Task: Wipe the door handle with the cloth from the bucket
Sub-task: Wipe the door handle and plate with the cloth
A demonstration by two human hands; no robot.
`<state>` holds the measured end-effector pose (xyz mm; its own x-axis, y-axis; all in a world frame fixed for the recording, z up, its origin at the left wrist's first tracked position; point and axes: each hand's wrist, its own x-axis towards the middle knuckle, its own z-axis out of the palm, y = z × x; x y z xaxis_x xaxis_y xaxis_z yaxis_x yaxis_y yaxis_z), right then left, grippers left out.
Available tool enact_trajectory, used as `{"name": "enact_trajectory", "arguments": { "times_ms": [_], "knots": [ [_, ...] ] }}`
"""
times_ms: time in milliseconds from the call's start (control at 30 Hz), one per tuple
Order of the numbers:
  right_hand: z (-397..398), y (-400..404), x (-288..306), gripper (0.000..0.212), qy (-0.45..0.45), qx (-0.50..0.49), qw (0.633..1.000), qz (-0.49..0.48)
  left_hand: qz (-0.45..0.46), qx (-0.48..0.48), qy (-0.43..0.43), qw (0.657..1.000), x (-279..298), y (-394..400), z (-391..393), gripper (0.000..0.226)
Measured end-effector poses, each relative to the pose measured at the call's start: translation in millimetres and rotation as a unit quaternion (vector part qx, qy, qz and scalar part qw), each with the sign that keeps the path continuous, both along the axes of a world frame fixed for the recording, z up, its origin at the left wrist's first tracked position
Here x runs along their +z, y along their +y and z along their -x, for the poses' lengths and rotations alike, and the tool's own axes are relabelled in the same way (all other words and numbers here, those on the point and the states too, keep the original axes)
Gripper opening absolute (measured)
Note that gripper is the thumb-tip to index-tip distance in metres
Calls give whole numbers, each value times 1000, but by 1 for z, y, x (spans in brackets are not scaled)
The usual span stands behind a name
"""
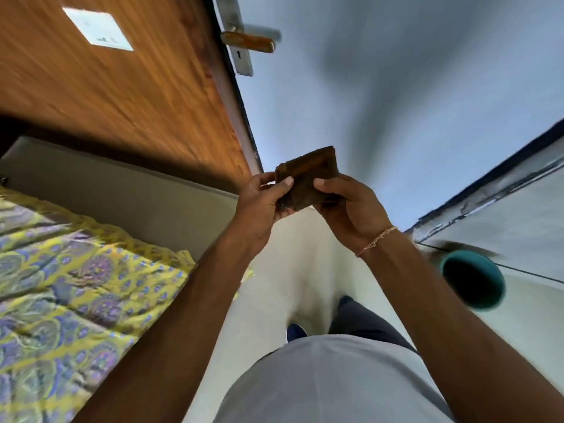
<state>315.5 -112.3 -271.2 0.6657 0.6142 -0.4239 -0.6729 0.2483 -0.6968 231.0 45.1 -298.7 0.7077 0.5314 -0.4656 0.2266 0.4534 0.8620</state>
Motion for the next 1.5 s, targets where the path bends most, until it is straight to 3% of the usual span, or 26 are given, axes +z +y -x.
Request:
{"name": "enact_trajectory", "arguments": {
  "times_ms": [100, 233, 367, 633, 800, 1033, 1233, 1367, 1500],
  "knots": [
    [-7, 35, 1, 20, 81, -46, 995, -32, 24, 36, -11, 999, -4, 27, -15, 45],
    [-30, 83, -1, 14, 82, -45, 995, -34, 37, 54, 6, 998, -9, 63, -42, 45],
    [-70, 135, -11, 54, 36, -26, 999, -7, 26, 58, 30, 998, -7, 105, -69, 43],
    [-124, 211, -7, 40, 76, -6, 996, -45, -67, 47, 67, 994, 10, 183, -106, 40],
    [-132, 247, -2, 42, 88, -17, 992, -83, -84, 14, 60, 995, 14, 223, -124, 39],
    [-136, 290, -26, 46, 76, -88, 993, -26, -114, -74, 68, 988, -11, 277, -150, 24],
    [-127, 328, -31, 42, 69, -196, 978, 12, -137, -196, 46, 970, -13, 324, -161, 32],
    [-119, 349, -20, 44, 57, -236, 970, 1, -158, -224, 40, 961, -6, 350, -169, 26],
    [-118, 347, -9, 42, 51, -277, 959, 21, -290, -226, 7, 930, 10, 354, -177, 36]
  ]
}}
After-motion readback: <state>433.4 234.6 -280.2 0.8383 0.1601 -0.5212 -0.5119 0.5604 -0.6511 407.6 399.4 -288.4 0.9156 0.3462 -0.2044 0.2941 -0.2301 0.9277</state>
